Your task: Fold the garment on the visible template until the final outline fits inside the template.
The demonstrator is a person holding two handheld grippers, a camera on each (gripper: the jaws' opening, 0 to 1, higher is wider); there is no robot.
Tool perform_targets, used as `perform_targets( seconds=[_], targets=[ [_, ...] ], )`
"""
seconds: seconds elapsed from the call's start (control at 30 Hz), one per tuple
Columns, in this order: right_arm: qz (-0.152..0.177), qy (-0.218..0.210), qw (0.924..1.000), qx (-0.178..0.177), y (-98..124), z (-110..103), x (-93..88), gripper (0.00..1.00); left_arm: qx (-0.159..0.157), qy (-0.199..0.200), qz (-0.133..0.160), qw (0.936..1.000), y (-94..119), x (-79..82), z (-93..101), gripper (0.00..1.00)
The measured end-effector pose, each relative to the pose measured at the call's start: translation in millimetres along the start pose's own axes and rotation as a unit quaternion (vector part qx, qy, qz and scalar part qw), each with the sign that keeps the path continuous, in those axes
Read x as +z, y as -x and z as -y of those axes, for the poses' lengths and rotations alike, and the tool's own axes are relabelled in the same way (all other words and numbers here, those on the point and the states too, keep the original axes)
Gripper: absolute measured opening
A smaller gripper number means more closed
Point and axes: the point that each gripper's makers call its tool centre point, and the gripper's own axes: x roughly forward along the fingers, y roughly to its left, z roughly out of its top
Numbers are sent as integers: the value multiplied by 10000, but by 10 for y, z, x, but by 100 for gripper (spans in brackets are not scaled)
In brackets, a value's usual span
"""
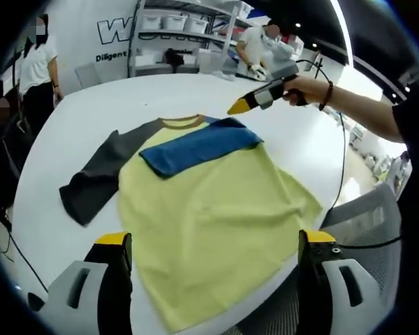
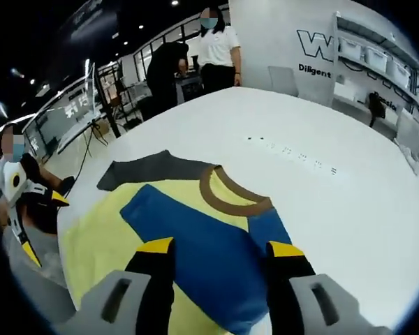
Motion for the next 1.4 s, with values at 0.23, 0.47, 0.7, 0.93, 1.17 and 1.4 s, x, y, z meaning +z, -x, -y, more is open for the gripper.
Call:
perform_targets(
  seconds=[0.23,0.47,0.7,0.93,1.17,1.4],
  targets=[
    [-23,-320,9995,-21,2,286,-154,46,-7,27,-96,9999,25,-73,18,99],
    [-191,-604,9977,-237,-7,636,-331,38,-58,69,-247,9997,48,-196,76,98],
    [-273,-629,9971,-337,-118,814,-441,28,-65,71,-362,9993,42,-282,124,98],
    [-429,-584,9967,-367,-203,829,-497,19,-26,104,-422,9991,63,-322,102,98],
    [-637,-359,9961,-485,-225,844,-568,11,-43,110,-511,9986,54,-369,112,97],
    [-781,442,9925,-825,-226,888,-570,3,-82,176,-605,9980,39,-469,137,96]
  ],
)
